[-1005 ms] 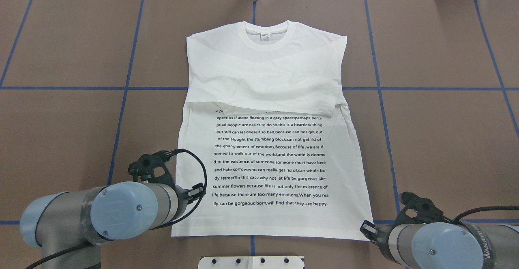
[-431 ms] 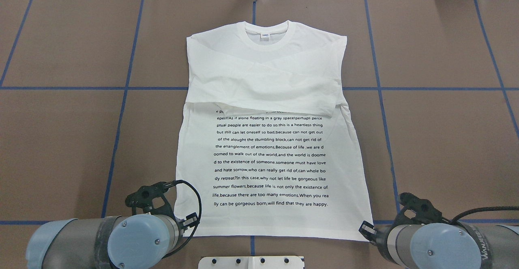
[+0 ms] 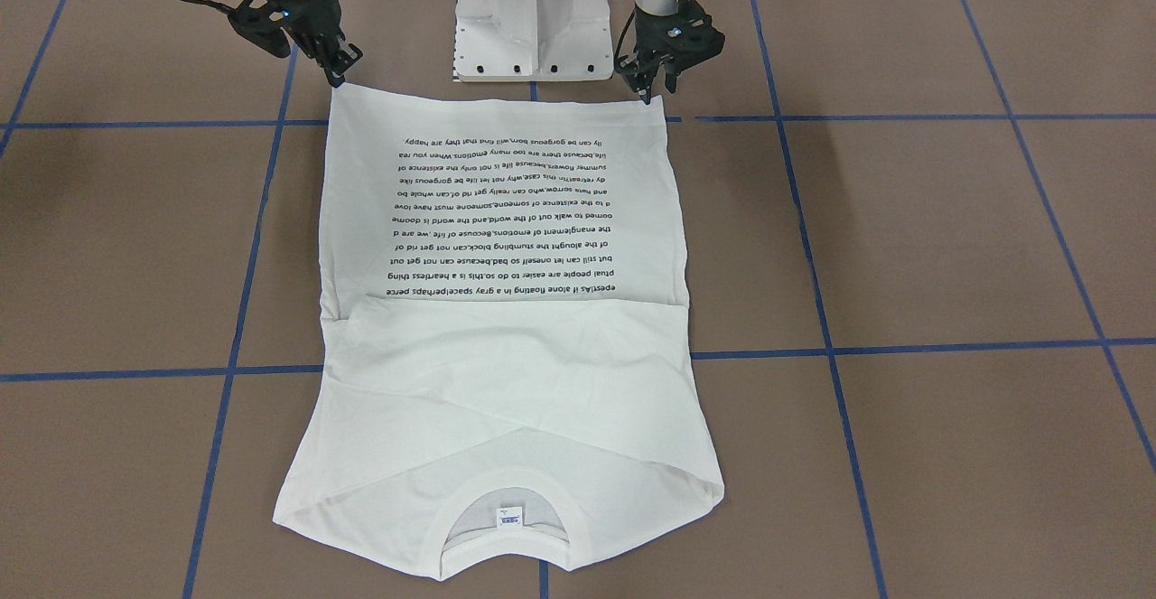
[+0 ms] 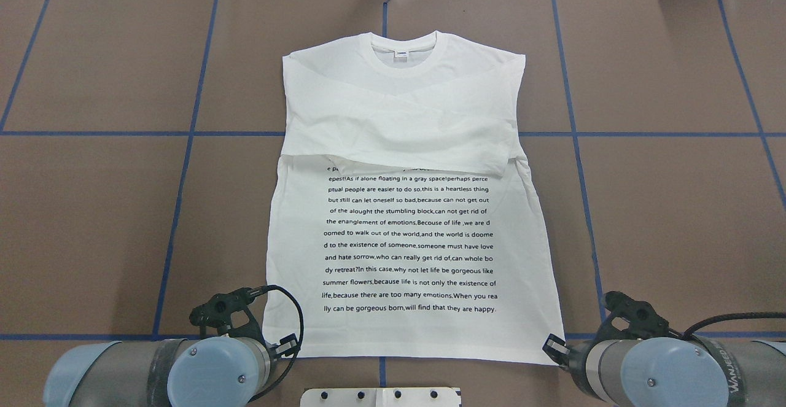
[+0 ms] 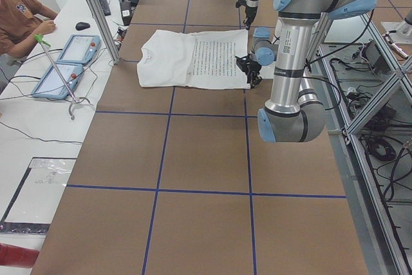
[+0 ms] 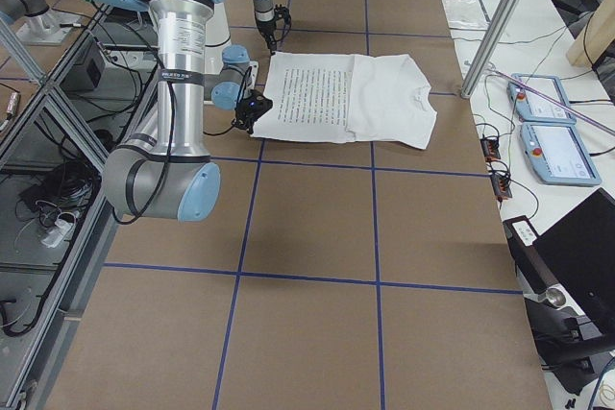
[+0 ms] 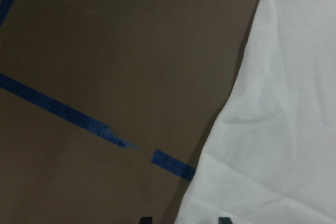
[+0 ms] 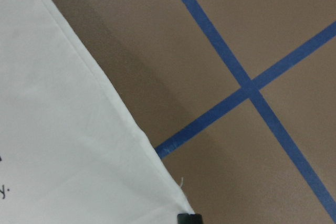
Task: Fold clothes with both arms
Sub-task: 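Grasp the hem corners nearest the robot with both grippers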
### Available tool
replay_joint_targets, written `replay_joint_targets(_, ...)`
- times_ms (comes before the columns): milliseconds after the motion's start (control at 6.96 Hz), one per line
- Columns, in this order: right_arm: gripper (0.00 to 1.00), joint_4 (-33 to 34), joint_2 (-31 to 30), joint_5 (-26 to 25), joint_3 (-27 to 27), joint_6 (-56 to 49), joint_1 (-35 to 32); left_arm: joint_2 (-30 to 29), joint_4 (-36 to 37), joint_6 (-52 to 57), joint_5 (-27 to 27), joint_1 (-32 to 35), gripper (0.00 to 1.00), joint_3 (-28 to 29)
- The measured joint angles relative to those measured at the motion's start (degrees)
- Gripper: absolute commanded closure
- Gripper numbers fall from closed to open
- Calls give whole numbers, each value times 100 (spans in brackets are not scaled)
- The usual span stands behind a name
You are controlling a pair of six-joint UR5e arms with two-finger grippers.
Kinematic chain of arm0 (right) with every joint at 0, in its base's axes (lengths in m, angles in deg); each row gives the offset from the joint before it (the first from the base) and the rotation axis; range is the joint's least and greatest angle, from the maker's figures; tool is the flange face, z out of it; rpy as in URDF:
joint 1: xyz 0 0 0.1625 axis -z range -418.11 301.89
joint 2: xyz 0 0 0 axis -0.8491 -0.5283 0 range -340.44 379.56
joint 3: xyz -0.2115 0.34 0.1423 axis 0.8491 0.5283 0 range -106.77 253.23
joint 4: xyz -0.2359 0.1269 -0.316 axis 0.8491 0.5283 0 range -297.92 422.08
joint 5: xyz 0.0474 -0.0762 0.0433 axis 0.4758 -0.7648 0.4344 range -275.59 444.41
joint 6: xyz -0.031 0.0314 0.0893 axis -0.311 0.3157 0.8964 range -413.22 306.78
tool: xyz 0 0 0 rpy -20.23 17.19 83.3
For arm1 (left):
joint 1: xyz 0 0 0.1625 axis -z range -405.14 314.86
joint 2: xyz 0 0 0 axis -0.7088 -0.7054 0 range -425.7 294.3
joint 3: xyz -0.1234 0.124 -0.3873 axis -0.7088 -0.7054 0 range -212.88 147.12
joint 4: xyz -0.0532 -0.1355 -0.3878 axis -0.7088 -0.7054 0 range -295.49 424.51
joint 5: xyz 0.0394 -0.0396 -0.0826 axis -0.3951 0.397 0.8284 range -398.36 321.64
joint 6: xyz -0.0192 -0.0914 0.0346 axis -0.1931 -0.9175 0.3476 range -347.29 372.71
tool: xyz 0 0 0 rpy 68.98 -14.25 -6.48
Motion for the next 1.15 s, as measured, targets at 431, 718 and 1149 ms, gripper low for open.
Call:
replay_joint_targets(431, 100, 0, 3, -7, -14, 14, 0, 1, -46, 50, 5, -31, 51, 22)
replay_joint_targets(718, 100, 0, -1, -7, -24, 23, 0, 0, -58, 78, -11, -33, 51, 47)
replay_joint_targets(1149, 100, 0, -5, -7, -27, 24, 0, -2, -140, 88, -23, -34, 100, 188)
